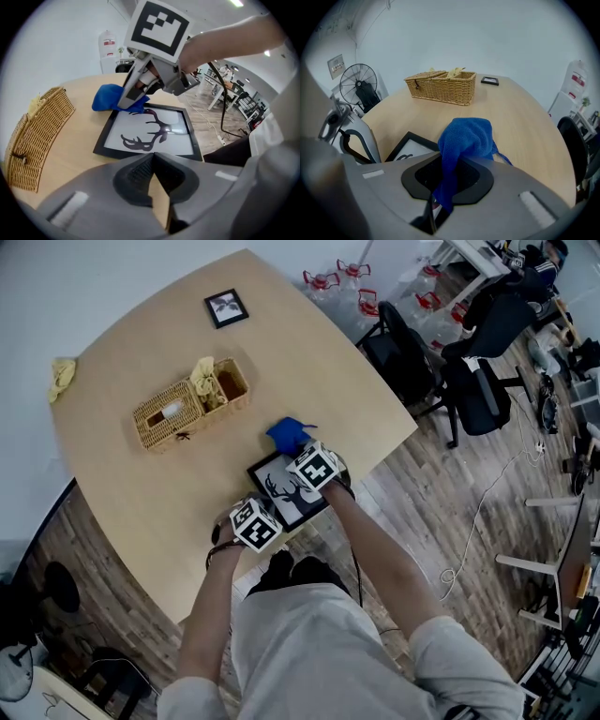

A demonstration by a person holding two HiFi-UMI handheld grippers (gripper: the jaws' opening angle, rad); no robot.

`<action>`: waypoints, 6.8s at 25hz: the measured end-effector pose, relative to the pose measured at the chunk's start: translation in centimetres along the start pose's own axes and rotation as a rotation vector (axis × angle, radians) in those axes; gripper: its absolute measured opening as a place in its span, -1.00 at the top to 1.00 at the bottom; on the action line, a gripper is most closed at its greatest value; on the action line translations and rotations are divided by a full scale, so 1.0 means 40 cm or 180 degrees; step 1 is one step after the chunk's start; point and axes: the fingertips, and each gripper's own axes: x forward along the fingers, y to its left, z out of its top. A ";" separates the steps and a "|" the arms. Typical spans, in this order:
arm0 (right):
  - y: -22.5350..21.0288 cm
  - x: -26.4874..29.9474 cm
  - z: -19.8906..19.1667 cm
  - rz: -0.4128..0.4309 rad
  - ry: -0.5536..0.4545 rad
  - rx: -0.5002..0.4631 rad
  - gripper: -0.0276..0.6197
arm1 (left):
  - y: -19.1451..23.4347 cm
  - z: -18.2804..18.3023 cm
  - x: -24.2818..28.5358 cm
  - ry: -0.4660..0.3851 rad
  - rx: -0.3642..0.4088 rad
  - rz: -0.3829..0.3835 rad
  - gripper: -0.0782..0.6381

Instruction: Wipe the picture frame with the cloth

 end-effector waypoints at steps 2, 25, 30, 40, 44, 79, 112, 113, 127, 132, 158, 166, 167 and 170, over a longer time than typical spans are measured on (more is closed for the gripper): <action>0.002 0.001 -0.003 0.0024 0.0025 -0.0005 0.78 | -0.002 0.005 -0.001 -0.0025 -0.0034 0.0001 0.64; 0.014 -0.021 -0.014 0.0060 -0.0040 0.0124 0.78 | -0.001 -0.002 -0.006 -0.0003 -0.0135 0.0038 0.64; 0.018 -0.026 -0.023 0.0090 -0.0034 0.0106 0.78 | -0.001 -0.001 -0.004 0.0027 -0.0111 0.0070 0.64; 0.027 -0.044 -0.046 0.0105 -0.0060 0.0108 0.78 | -0.005 0.002 -0.005 0.0040 -0.0090 0.0068 0.64; 0.032 -0.052 -0.060 0.0110 -0.0047 0.0087 0.78 | -0.003 0.001 -0.003 0.0027 -0.0089 0.0078 0.64; 0.089 -0.124 -0.183 0.0122 -0.0008 0.0024 0.78 | -0.007 0.003 -0.006 0.0044 -0.0154 0.0151 0.64; 0.134 -0.198 -0.291 0.0377 -0.0159 0.0295 0.78 | -0.003 0.009 -0.006 0.0062 -0.0097 0.0238 0.64; 0.135 -0.201 -0.293 0.0377 -0.0170 0.0297 0.78 | -0.004 0.009 -0.006 0.0066 -0.0096 0.0239 0.64; 0.146 -0.234 -0.325 0.0334 -0.0340 0.0308 0.78 | -0.003 0.012 -0.008 0.0047 -0.0138 0.0233 0.64; 0.157 -0.231 -0.322 0.0257 -0.0349 0.0236 0.78 | -0.003 0.010 -0.008 0.0048 -0.0137 0.0242 0.64; 0.280 -0.188 -0.310 0.0258 -0.0246 0.0332 0.78 | -0.003 0.002 -0.009 0.0153 -0.0053 0.0289 0.64; 0.278 -0.160 -0.293 0.0101 -0.0210 0.0255 0.78 | -0.009 0.004 -0.007 0.0187 0.0000 0.0195 0.64; 0.277 -0.155 -0.291 0.0093 -0.0191 0.0246 0.78 | -0.009 0.005 -0.007 0.0182 -0.0002 0.0182 0.64; 0.276 -0.148 -0.289 0.0109 -0.0144 0.0231 0.78 | -0.011 0.004 -0.008 0.0167 -0.0011 0.0152 0.64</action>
